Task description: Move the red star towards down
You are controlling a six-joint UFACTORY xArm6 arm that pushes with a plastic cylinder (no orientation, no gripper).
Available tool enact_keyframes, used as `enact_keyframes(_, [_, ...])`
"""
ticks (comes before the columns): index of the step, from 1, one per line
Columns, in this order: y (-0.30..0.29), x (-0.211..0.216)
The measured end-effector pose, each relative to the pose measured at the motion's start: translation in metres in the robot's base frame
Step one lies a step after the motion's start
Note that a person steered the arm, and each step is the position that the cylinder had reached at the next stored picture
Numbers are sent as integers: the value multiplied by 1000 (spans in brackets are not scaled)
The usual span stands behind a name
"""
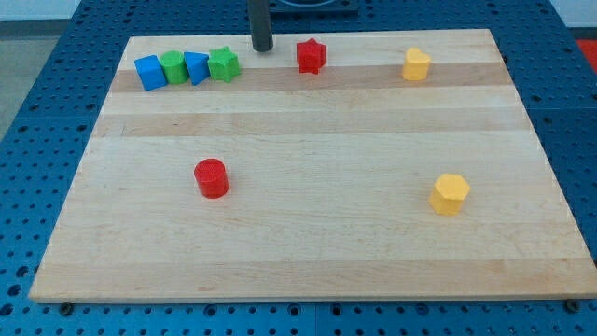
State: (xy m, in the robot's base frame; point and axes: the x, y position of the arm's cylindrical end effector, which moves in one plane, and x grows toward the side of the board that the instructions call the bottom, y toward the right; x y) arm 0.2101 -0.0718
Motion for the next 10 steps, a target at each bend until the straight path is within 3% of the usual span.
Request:
enact_keyframes(1, [60, 0])
enact_keyframes(3, [78, 0])
enact_keyframes(7, [88, 126])
enact_keyframes(10, [35, 68])
